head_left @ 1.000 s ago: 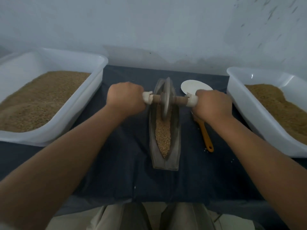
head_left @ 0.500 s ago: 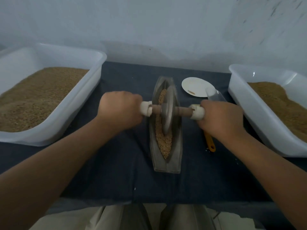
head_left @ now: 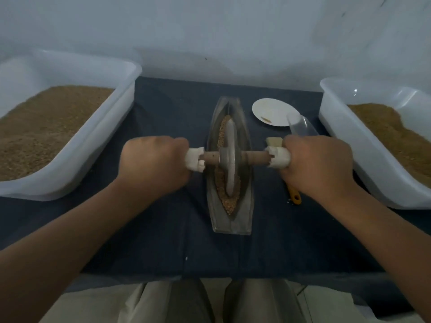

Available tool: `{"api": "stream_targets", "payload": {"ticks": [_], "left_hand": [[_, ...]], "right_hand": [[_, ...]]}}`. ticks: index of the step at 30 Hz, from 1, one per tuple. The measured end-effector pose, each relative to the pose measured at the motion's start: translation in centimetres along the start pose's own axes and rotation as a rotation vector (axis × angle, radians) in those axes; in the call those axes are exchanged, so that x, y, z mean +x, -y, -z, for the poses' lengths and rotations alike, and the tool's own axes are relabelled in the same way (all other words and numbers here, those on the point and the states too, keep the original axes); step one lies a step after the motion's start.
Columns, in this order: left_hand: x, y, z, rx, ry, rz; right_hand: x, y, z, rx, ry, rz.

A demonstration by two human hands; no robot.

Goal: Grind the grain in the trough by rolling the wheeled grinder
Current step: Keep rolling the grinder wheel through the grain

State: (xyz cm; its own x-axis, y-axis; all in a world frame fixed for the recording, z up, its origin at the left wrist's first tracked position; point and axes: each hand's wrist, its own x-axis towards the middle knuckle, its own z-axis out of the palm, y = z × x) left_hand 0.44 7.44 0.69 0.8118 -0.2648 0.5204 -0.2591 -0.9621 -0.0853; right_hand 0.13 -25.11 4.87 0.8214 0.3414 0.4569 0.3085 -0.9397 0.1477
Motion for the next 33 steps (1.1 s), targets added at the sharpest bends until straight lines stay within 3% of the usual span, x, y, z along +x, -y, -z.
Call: {"api": "stream_targets", "payload": {"ticks": [7,11,17,21,26,29,33], "left_hand": [[9.5,0.0,-1.7,0.031,0.134,0.078],[9.2,0.0,-0.9,0.034,0.181,0.05],[1.2,0.7,0.3,-0.034,0.05,-0.092],[4.3,0.5,-1.0,0.057,0.064,-0.039],[10.3,0.2,-2.5,0.0,0.144,0.088],[8.6,0.2,-1.5,0.034,0.159,0.054],[2.8,0.1,0.5,0.014,0.007,-0.103]], "right_hand": [[6.8,-0.3,-3.1,-0.054,0.169,-0.239],[6.1,-0.1,-2.1,-0.039,0.25,-0.239],[-0.4,0.0,-0.2,0.061,0.001,-0.014],[2.1,-0.3,-1.9,0.007,0.066,-0.08],[7.7,-0.3,-2.9,-0.069,0.163,-0.216],[5.9,-0.2,-1.9,-0.045,0.212,-0.194],[-0.1,0.3,0.0,0.08,0.069,-0.079]]}}
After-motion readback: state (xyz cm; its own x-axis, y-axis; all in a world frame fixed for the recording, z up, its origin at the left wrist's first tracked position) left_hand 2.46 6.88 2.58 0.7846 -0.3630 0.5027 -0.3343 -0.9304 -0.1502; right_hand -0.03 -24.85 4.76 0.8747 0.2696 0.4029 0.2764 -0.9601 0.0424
